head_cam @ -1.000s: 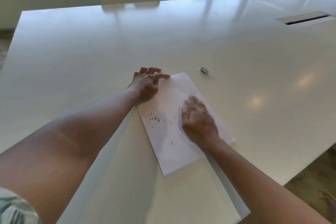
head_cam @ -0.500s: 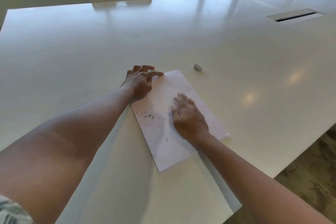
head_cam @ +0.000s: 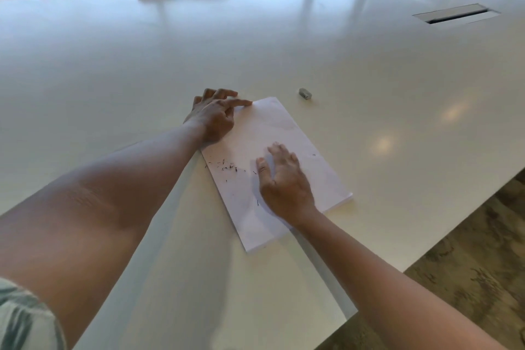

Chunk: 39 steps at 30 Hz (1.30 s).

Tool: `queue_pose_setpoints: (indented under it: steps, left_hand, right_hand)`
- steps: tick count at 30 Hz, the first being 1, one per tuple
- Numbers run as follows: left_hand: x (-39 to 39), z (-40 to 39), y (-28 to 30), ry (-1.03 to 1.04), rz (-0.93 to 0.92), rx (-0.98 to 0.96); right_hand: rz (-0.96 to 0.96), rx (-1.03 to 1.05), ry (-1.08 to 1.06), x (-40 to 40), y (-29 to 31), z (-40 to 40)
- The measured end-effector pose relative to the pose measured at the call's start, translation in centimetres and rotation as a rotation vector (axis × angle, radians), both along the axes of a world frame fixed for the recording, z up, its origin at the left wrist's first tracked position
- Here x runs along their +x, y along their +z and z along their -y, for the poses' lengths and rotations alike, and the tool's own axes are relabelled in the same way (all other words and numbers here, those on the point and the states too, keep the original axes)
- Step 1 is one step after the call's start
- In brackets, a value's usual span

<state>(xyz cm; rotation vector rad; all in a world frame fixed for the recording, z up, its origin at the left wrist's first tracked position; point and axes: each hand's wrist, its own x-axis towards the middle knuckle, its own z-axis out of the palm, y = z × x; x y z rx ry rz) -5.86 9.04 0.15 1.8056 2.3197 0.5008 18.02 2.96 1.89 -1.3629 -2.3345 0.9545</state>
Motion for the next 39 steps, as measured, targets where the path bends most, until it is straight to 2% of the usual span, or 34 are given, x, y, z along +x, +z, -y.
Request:
queue_pose_setpoints:
  steps: [4,6,8,12,15,18,21,23,26,29,31,34,37,39]
  left_hand:
    - [0.1,0.0,0.2,-0.004,-0.009,-0.006]
    - [0.1,0.1,0.2,-0.005,-0.013,-0.006]
    - [0.2,0.1,0.2,0.001,-0.010,-0.005]
    - [0.2,0.1,0.1,0.007,-0.009,-0.002]
    - [0.2,0.1,0.1,0.003,-0.013,0.006]
    - [0.1,0.1,0.0,-0.008,-0.026,0.008]
    - [0.3,0.1,0.0,-0.016,-0.056,0.048]
    - [0.5,0.3,0.0,-0.013,-0.071,0.111]
    - [1.0,0.8,0.2,0.014,-0.120,0.199]
    - [1.6,1.2,0.4,0.032,-0.137,0.239]
    - [2.0,1.4,0.7,0.032,-0.103,0.237]
    - [2.5,1.6,1.0,0.046,-0.072,0.212]
    - [2.5,1.6,1.0,0.055,-0.051,0.174]
    - [2.4,1.6,0.9,0.062,-0.030,0.155]
  right_hand:
    - [-0.289,-0.182,0.146,-2.3,1.3,3.3]
    - [-0.381,-0.155,0.154,-2.5,1.5,3.8]
    - [-0.364,-0.058,0.108,-1.8,1.5,2.9]
    - [-0.117,0.028,-0.079,0.7,0.7,0.1]
    - [0.003,-0.001,0.055,0.5,0.3,0.8]
    - [-0.184,-0.160,0.217,-1.2,1.0,3.2]
    - [-0.366,-0.231,0.211,-1.8,1.9,3.7]
    - [-0.351,-0.157,0.154,-1.1,2.3,2.4]
    - [-0.145,-0.016,0.035,0.4,1.9,0.2]
    - [0.042,-0.013,0.125,0.5,1.2,0.5]
    - [-0.025,-0.058,0.265,-0.2,1.3,2.0]
    - [-0.269,-0.140,0.357,-1.2,2.1,3.7]
    - [-0.355,-0.078,0.257,-0.8,2.2,2.7]
    - [-0.285,-0.035,0.126,-0.1,2.0,1.6]
